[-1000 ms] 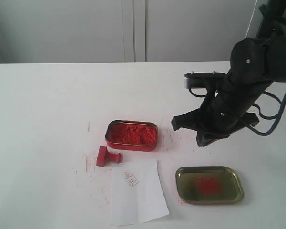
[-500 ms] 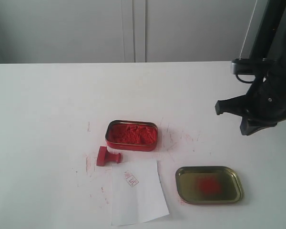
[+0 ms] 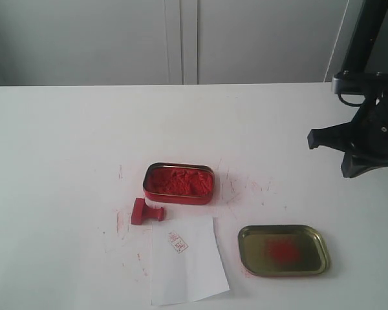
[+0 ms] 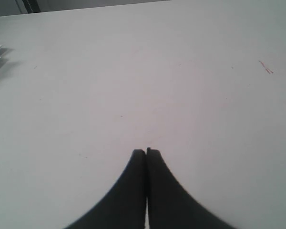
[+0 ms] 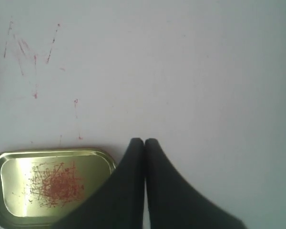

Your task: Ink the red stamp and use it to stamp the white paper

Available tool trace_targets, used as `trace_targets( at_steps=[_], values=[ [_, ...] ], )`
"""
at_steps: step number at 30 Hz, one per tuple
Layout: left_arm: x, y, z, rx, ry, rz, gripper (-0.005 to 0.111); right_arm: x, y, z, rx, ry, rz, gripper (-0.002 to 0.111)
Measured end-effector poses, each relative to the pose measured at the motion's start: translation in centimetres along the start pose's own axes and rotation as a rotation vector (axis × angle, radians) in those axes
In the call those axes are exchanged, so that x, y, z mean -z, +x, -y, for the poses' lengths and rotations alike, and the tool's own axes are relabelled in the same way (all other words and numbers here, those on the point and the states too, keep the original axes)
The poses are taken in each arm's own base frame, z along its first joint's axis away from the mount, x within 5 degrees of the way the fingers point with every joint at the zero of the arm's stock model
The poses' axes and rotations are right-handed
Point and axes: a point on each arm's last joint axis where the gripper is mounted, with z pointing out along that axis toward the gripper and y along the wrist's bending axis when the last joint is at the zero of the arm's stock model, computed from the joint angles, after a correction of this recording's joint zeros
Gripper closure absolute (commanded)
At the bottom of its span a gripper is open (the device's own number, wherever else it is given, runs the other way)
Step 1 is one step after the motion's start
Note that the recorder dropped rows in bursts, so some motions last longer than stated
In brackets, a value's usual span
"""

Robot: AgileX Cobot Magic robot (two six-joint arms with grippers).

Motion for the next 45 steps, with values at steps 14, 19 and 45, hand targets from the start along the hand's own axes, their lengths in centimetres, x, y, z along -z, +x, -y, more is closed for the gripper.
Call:
trace_targets(
  at_steps=[14, 19, 45],
  values=[
    [0.0, 0.0, 0.0, 0.0, 0.0, 0.0, 0.107, 3.7, 0.5, 0.0, 0.025, -0.011, 0.11, 0.108],
    [0.0, 0.0, 0.0, 0.0, 0.0, 0.0, 0.107, 4.7, 2.1, 0.2, 0.067, -0.017, 0.221, 0.108],
    [0.0, 0.0, 0.0, 0.0, 0.0, 0.0, 0.107, 9.1, 8.5, -0.5, 0.148, -0.113, 0.303, 0.108]
  ],
)
